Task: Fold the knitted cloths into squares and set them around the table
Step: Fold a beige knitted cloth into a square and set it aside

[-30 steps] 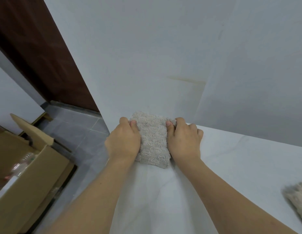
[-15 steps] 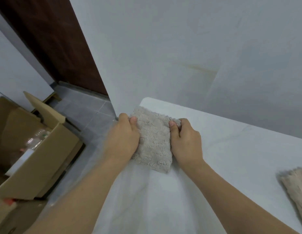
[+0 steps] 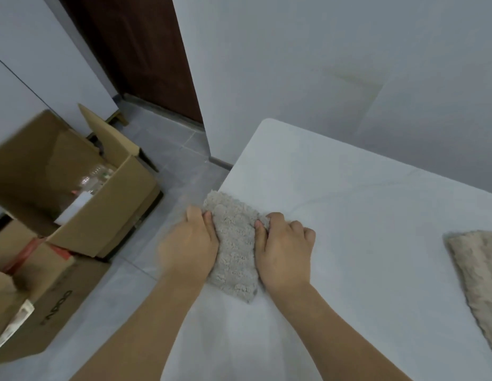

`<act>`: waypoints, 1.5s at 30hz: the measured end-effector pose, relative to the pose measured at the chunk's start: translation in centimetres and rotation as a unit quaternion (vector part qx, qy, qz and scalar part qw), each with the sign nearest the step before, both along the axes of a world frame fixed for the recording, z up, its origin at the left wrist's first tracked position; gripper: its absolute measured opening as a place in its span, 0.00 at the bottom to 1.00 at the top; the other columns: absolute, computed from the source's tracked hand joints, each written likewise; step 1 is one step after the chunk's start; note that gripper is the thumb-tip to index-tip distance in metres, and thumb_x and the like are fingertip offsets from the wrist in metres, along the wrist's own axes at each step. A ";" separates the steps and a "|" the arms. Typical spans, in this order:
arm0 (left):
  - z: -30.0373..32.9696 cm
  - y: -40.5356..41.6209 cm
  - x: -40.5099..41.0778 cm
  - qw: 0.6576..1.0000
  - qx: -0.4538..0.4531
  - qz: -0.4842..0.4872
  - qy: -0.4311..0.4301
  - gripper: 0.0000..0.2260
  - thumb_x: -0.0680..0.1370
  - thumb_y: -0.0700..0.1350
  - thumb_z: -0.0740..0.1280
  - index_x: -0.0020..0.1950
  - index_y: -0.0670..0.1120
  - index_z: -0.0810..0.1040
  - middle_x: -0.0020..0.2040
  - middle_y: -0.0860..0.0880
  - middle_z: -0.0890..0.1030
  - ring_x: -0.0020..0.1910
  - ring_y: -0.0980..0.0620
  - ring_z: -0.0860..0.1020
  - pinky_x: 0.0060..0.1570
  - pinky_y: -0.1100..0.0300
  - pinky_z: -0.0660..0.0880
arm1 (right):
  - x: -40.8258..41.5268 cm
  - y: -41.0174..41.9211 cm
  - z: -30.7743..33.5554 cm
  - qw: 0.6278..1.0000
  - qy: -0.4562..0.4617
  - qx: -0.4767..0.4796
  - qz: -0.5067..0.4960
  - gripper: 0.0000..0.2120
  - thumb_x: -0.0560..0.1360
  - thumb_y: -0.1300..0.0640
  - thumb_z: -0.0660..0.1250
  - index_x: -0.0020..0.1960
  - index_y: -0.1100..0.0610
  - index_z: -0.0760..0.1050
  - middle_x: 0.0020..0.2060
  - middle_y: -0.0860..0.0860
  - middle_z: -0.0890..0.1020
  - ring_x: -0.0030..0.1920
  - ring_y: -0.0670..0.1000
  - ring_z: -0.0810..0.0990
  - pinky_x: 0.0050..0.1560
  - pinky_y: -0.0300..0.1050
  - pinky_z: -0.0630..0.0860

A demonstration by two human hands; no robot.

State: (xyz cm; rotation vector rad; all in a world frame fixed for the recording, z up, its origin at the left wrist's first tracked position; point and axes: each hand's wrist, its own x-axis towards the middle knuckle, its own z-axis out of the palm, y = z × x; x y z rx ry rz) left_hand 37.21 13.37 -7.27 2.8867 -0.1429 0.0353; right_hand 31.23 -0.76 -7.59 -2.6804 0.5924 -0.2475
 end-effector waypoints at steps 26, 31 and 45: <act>-0.2 -36.5 -19.9 0.952 -0.094 -0.290 -0.024 0.14 0.74 0.50 0.58 0.57 0.49 0.75 0.55 0.51 0.75 0.54 0.47 0.71 0.53 0.52 0.68 | -26.6 -38.3 0.7 0.987 0.103 -0.062 -0.106 0.34 0.73 0.36 0.46 0.74 0.50 0.62 0.73 0.49 0.64 0.73 0.53 0.60 0.72 0.54 0.54; -0.6 -36.5 -19.6 0.939 -0.218 -0.263 -0.035 0.06 0.71 0.41 0.61 0.46 0.49 0.70 0.42 0.54 0.75 0.45 0.49 0.71 0.48 0.51 0.70 | -26.8 -39.0 -0.4 0.993 -0.014 -0.070 -0.091 0.19 0.70 0.43 0.57 0.57 0.51 0.72 0.60 0.47 0.73 0.63 0.52 0.69 0.64 0.51 0.60; -0.6 -34.4 -20.3 0.897 -0.395 -0.198 0.023 0.04 0.75 0.40 0.63 0.46 0.46 0.68 0.38 0.52 0.74 0.38 0.50 0.72 0.38 0.53 0.70 | -25.9 -33.9 4.8 0.963 0.120 -0.240 0.032 0.08 0.69 0.61 0.60 0.46 0.54 0.68 0.39 0.49 0.74 0.49 0.55 0.73 0.63 0.48 0.63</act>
